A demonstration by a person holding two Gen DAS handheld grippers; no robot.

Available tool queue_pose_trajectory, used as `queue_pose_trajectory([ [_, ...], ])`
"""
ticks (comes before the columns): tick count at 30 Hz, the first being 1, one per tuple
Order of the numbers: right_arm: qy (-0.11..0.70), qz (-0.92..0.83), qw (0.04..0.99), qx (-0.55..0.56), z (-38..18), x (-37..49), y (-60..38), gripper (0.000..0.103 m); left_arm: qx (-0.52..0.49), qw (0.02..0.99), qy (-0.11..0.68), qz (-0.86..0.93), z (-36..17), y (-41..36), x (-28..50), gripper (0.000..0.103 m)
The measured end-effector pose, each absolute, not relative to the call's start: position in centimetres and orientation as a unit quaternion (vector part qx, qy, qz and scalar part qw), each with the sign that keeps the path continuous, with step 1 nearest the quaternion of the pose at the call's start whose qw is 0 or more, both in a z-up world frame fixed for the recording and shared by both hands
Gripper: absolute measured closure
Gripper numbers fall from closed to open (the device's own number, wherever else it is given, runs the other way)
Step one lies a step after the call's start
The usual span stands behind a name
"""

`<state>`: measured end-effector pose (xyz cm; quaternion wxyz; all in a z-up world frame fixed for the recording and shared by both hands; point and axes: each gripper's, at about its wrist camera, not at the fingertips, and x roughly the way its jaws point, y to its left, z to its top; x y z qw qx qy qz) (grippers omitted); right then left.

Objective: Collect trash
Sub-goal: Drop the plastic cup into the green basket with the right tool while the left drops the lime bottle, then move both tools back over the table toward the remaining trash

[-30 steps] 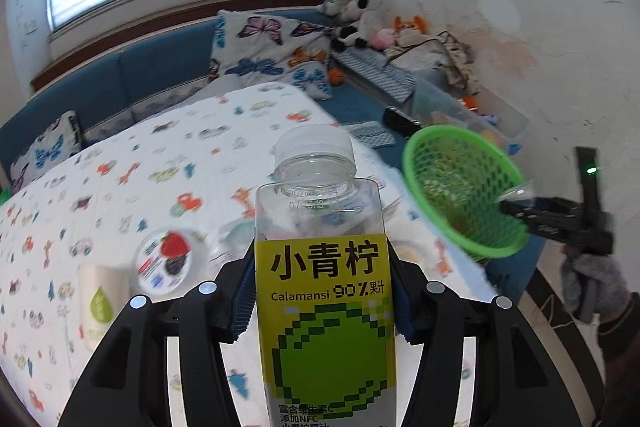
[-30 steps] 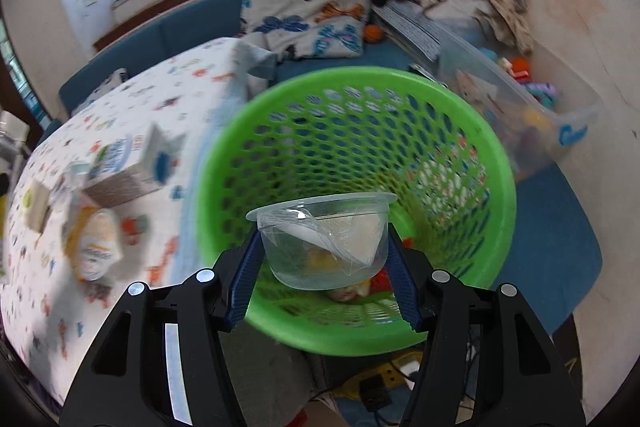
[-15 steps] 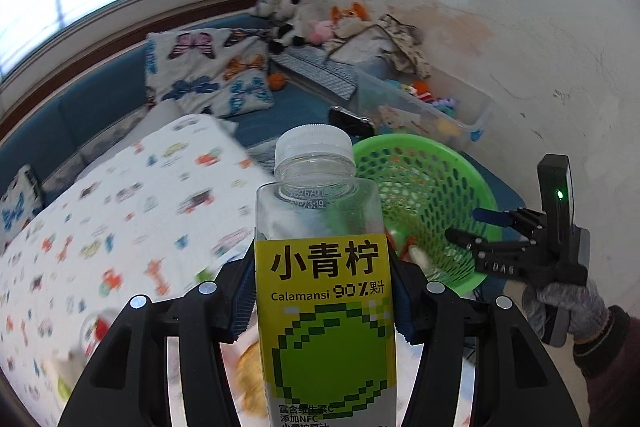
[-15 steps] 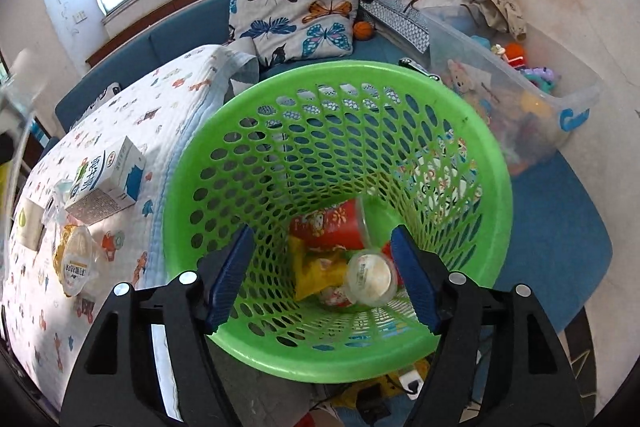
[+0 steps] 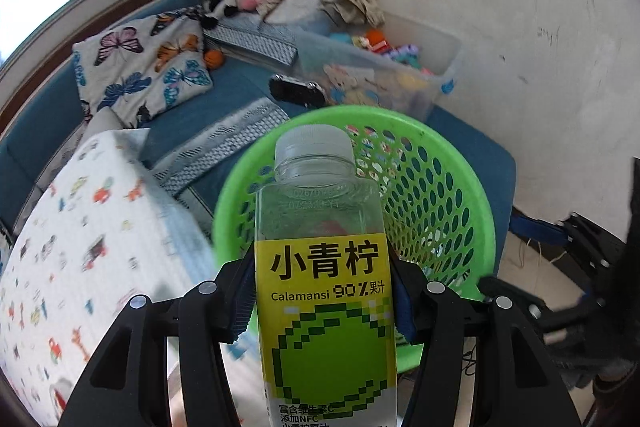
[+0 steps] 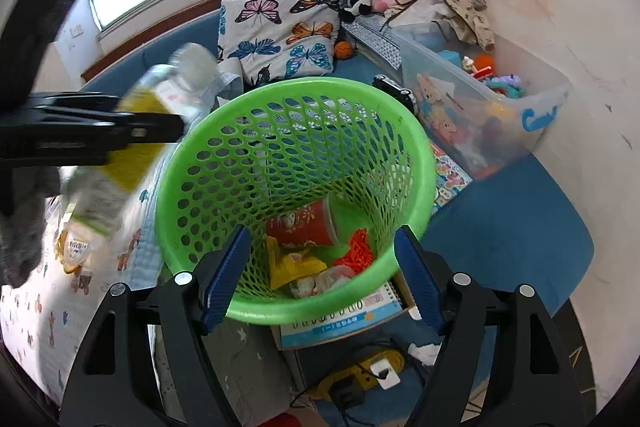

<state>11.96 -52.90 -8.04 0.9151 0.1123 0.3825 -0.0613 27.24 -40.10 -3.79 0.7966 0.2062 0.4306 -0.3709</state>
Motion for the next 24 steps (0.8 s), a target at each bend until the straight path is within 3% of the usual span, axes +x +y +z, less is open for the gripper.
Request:
queue_pose_trajectory([
  [12,0.381,-0.073,0.912,0.131,-8.8,10.6,-54.3,0.029,0.238,0.757,0.462,-0.396,-8.1,-45.3,27.6,0.049],
  [14,0.382,-0.075,0.911,0.133,-8.9,10.5,-54.4,0.029,0.235,0.752,0.466,-0.403,-8.5,-45.6,27.6,0.043],
  [15,0.383,-0.075,0.911,0.134,-8.9,10.4,-54.5,0.029,0.233,0.753,0.463,-0.406,-8.4,-45.6,27.5,0.035],
  [24,0.376,-0.073,0.913,0.138,-8.4,9.8,-54.1,0.029,0.204,0.775,0.432,-0.414,-5.6,-43.3,26.4,0.033],
])
